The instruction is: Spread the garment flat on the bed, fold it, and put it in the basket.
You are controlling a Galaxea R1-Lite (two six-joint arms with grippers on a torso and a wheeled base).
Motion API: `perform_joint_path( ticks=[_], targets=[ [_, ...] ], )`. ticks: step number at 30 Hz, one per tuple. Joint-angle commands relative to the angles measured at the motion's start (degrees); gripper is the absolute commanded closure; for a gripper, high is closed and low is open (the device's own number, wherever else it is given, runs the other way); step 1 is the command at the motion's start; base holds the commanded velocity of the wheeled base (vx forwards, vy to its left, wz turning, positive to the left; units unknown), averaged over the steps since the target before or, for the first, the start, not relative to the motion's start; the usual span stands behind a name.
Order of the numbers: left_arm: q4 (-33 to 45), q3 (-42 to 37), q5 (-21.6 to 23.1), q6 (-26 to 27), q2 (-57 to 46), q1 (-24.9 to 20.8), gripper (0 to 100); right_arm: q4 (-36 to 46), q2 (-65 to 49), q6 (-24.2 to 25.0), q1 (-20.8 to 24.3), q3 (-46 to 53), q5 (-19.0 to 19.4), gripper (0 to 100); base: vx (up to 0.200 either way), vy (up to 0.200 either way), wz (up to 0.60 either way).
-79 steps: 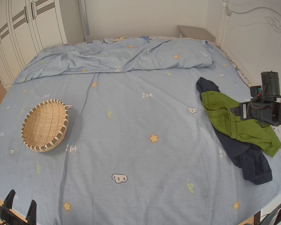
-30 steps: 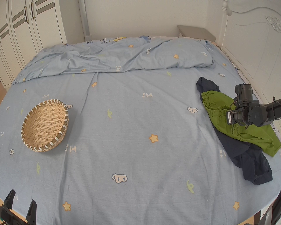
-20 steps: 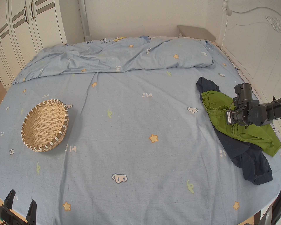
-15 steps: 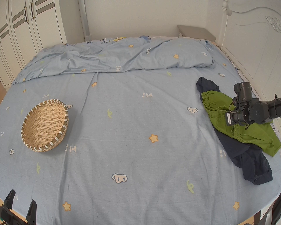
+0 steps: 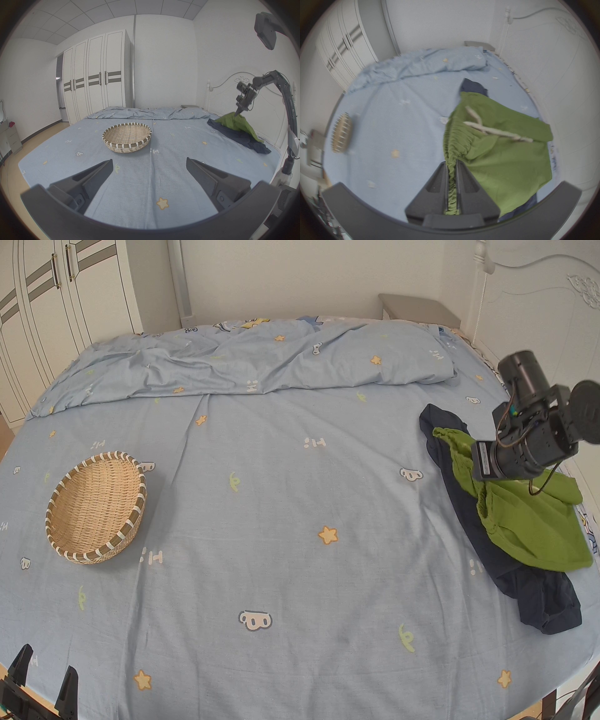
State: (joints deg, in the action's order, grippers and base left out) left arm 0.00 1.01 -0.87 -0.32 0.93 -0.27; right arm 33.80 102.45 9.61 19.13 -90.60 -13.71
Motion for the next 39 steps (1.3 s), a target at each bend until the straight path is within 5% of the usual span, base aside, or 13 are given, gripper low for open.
perform_joint_path(
  ticks=[1, 5, 11, 15, 20, 21, 35, 39],
  targets=[
    [0.00, -0.92, -0.01, -0.03, -0.31, 0.00, 0, 11.02, -3.66, 10.34, 8.21, -15.04, 10.55, 100, 0.000, 0.000, 0.00],
    [0.00, -0.92, -0.01, -0.03, -0.31, 0.00, 0, 12.16, -2.96, 15.53, 14.62, -23.57, 12.22, 100, 0.000, 0.000, 0.00],
    [0.00, -0.92, -0.01, -0.03, -0.31, 0.00, 0, 12.25, 0.03, 20.45, 27.63, -23.99, 11.69, 100, 0.000, 0.000, 0.00],
    [0.00, -0.92, -0.01, -0.03, -0.31, 0.00, 0, 13.30, 6.71, 23.62, 39.06, -23.99, 7.74, 100, 0.000, 0.000, 0.00],
    [0.00, -0.92, -0.01, -0.03, -0.31, 0.00, 0, 13.74, 12.86, 24.06, 41.25, -23.99, 5.28, 100, 0.000, 0.000, 0.00],
    [0.00, -0.92, -0.01, -0.03, -0.31, 0.00, 0, 14.01, 13.48, 24.06, 41.25, -23.99, 5.45, 0, 0.000, 0.000, 0.00],
    [0.00, -0.92, -0.01, -0.03, -0.31, 0.00, 0, 18.75, 14.62, 24.41, 40.64, -23.99, 5.45, 0, 0.000, 0.000, 0.00],
    [0.00, -0.92, -0.01, -0.03, -0.31, 0.00, 0, 21.83, 3.28, 24.50, 33.26, -23.99, 8.79, 0, 0.000, 0.000, 0.00]
  ],
)
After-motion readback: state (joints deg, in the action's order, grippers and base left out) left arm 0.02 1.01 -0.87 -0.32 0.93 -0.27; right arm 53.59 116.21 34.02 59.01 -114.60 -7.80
